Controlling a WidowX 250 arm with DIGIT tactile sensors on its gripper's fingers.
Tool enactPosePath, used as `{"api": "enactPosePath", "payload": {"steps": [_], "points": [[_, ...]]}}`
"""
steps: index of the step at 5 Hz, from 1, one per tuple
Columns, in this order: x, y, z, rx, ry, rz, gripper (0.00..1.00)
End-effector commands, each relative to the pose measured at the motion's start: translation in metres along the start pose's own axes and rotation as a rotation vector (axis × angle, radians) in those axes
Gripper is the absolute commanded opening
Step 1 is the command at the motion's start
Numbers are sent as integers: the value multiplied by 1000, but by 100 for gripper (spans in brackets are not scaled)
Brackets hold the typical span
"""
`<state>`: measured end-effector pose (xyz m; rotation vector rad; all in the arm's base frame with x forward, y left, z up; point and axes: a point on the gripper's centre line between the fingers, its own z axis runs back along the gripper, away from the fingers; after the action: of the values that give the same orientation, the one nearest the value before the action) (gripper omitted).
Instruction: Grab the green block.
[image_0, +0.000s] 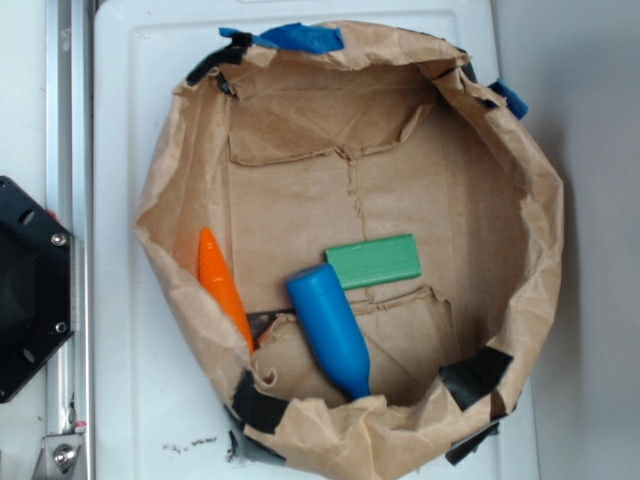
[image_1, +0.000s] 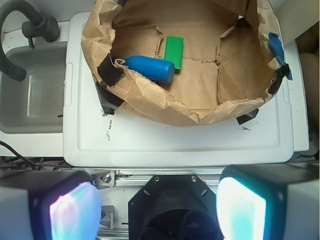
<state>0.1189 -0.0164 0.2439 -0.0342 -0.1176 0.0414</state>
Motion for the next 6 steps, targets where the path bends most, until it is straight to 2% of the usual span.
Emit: {"api": "enactPosePath", "payload": {"steps": [1,2,3,4,5,6], "points": [[0,0,0,0,0,0,100],[50,3,-8,3,-25,78,100],[81,5,-22,13,-39,100,100],[110,11,-49,-36,-62,120,100],[118,24,-84,-68,-85,135,100],[128,36,-114,-37,-67,202,100]]}}
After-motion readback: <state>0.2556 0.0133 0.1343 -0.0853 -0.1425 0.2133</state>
